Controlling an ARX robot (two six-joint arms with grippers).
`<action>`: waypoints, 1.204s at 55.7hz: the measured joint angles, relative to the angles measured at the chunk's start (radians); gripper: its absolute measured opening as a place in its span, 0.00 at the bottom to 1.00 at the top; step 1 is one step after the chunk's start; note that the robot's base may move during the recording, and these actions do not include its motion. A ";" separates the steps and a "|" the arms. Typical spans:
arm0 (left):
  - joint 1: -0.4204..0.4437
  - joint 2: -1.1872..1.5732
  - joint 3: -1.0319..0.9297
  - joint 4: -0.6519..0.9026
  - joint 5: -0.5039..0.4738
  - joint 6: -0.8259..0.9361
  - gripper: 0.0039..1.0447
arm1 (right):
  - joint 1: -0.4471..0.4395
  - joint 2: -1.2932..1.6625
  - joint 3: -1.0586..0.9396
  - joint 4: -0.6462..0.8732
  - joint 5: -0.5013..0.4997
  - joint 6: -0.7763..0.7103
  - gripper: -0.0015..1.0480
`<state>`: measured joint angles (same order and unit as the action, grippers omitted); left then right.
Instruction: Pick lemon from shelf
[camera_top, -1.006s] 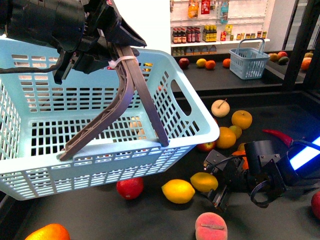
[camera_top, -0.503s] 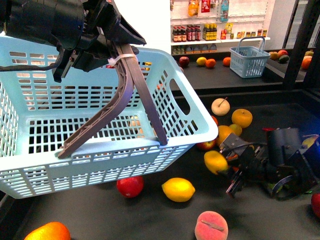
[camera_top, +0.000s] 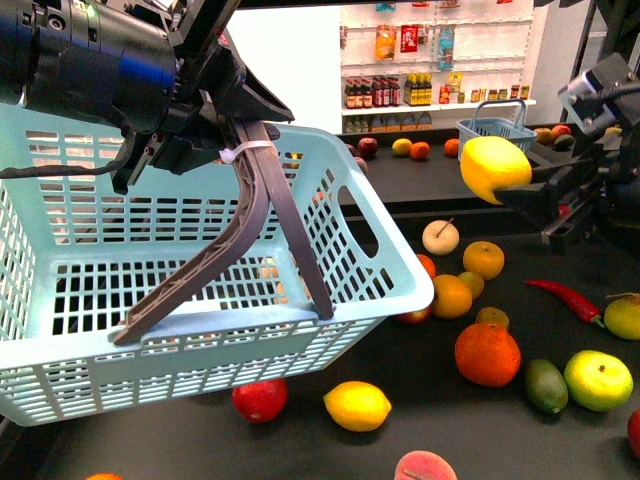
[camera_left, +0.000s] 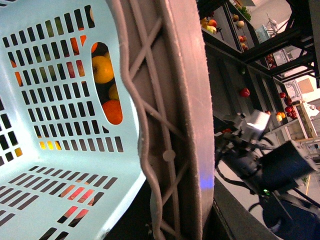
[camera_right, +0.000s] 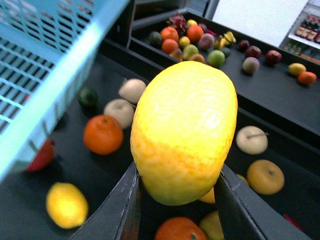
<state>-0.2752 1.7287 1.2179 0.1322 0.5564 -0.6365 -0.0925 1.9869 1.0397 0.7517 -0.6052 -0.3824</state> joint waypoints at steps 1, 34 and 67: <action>0.000 0.000 0.000 0.000 0.000 0.000 0.14 | 0.015 -0.023 -0.011 -0.002 -0.010 0.030 0.34; 0.000 0.000 0.000 0.000 0.000 0.000 0.14 | 0.282 -0.024 -0.063 -0.018 0.064 0.179 0.34; 0.000 0.004 0.000 0.000 0.001 -0.005 0.14 | 0.287 0.023 -0.025 0.055 0.090 0.290 0.88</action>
<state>-0.2752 1.7325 1.2179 0.1318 0.5575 -0.6418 0.1947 2.0102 1.0145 0.8070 -0.5152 -0.0929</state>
